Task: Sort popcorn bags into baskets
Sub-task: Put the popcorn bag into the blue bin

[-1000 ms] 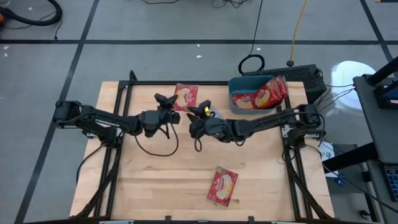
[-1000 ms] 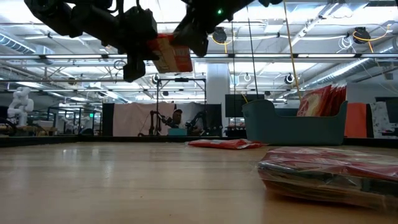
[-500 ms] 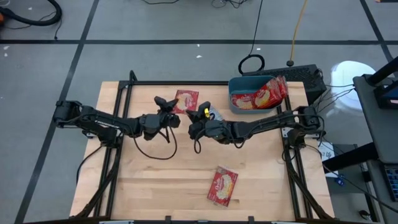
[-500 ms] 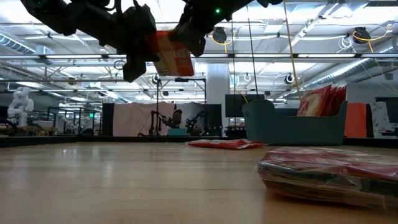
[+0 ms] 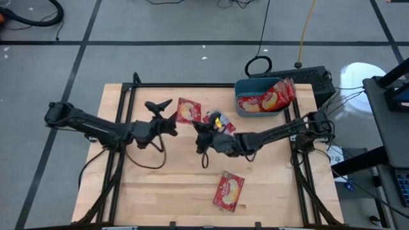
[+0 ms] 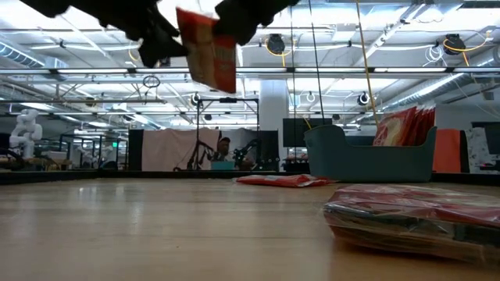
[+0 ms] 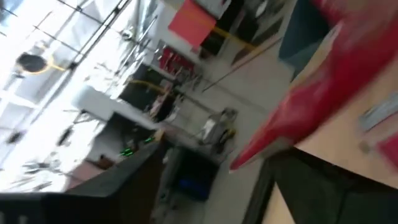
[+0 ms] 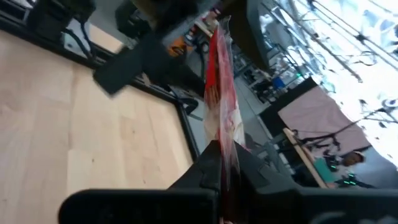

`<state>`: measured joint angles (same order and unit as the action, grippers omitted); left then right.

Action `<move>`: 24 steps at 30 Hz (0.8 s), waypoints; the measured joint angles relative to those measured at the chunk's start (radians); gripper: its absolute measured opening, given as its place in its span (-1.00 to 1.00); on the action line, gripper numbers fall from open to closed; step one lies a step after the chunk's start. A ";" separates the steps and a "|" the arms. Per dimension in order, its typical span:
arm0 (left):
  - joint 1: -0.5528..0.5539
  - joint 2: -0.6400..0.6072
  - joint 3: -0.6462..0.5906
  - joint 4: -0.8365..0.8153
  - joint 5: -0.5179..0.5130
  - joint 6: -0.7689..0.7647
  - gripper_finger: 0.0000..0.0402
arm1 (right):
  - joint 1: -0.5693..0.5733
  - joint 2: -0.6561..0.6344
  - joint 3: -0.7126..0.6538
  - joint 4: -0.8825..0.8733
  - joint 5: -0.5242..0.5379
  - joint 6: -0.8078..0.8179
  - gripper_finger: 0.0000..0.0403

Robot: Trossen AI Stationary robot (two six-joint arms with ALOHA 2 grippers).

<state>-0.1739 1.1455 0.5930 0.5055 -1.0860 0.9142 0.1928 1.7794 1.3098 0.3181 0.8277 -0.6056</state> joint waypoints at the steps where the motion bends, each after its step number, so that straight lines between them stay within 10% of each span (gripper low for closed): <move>1: -0.011 -0.028 0.000 -0.031 0.016 -0.038 0.49 | 0.010 -0.004 0.000 -0.007 0.026 0.000 -1.00; 12: -0.029 -0.250 -0.020 -0.321 0.622 -0.542 0.52 | 0.116 -0.087 -0.001 -0.145 0.031 0.195 -1.00; 24: -0.039 -0.089 -0.087 -0.184 0.761 -0.726 0.46 | 0.148 -0.148 -0.094 -0.150 -0.079 0.361 -1.00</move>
<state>-0.2131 1.0561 0.5058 0.3217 -0.3245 0.1883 0.3412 1.6314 1.2159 0.1686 0.7484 -0.2442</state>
